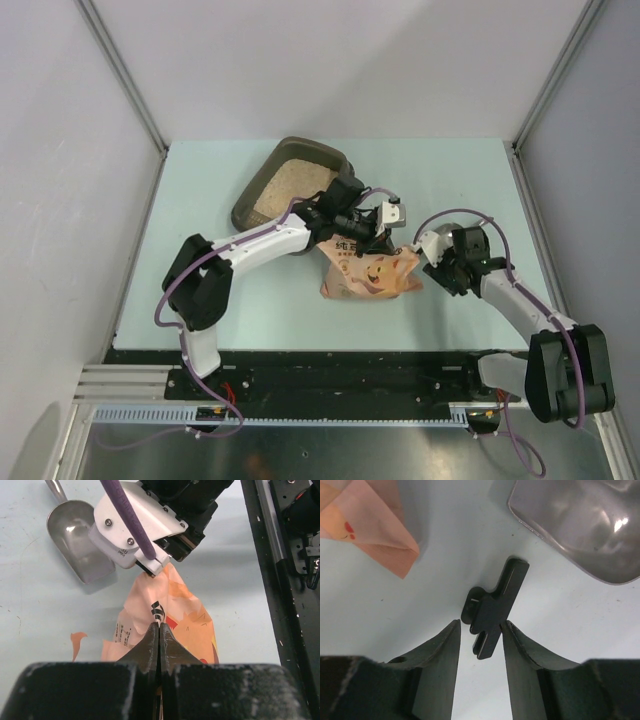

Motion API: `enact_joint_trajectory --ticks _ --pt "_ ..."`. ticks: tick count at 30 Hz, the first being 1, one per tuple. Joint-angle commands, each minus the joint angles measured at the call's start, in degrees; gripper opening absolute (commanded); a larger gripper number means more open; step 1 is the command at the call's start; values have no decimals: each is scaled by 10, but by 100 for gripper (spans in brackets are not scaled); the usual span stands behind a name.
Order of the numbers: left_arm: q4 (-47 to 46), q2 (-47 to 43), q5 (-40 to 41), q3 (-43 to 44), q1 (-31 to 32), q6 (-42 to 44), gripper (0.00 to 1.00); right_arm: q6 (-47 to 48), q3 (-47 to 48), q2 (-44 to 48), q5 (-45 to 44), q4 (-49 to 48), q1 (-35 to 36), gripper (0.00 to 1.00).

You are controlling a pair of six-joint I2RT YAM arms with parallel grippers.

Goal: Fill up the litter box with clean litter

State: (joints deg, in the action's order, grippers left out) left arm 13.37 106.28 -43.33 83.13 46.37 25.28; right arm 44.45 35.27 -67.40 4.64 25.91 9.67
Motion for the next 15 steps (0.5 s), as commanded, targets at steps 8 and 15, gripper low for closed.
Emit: enact_joint_trajectory --ticks 8,15 --pt "10 -22 2 -15 -1 -16 0 -6 -24 -44 -43 -68 -6 40" --pt "10 -19 2 -12 -1 -19 0 4 -27 -57 -46 -75 -25 36"
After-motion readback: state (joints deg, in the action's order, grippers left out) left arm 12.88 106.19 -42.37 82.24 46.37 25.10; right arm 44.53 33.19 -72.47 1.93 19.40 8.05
